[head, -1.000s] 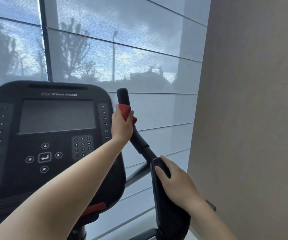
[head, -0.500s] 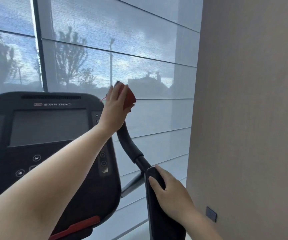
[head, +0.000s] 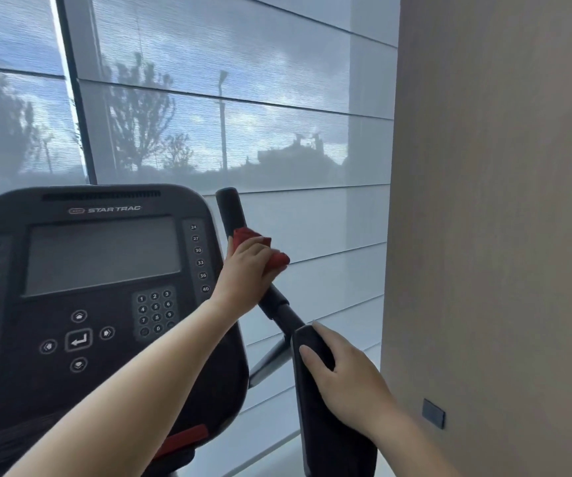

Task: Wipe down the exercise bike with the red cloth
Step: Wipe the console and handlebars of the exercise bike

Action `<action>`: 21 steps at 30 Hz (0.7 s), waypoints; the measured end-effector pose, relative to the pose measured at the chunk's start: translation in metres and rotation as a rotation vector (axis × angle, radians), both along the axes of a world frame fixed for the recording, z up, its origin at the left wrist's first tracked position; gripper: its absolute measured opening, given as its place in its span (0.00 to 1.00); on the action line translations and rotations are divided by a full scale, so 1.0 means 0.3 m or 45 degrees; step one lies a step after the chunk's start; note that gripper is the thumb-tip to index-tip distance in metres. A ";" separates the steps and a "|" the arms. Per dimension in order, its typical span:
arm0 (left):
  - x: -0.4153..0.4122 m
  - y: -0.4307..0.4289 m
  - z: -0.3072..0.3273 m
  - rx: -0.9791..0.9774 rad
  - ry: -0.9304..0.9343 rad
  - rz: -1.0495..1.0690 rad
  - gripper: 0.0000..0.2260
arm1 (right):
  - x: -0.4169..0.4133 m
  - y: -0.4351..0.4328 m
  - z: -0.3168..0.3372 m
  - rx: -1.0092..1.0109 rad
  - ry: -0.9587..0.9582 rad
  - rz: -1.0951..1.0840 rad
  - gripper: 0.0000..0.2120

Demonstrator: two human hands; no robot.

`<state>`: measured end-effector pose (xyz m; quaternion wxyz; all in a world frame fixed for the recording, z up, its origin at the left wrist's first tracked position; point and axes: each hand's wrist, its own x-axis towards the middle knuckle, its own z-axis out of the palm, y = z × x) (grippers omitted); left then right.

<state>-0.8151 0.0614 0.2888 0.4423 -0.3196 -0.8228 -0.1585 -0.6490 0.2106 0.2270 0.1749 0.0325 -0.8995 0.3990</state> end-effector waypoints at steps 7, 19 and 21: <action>0.093 -0.019 -0.030 0.050 -0.378 -0.274 0.10 | 0.001 0.007 0.001 -0.127 -0.012 0.030 0.25; 0.257 0.086 -0.084 -0.049 -0.571 -0.390 0.06 | -0.037 0.222 0.056 -0.337 -0.005 0.006 0.19; 0.271 0.080 -0.073 -0.064 -0.606 -0.395 0.09 | -0.053 0.252 0.063 -0.368 -0.010 0.010 0.19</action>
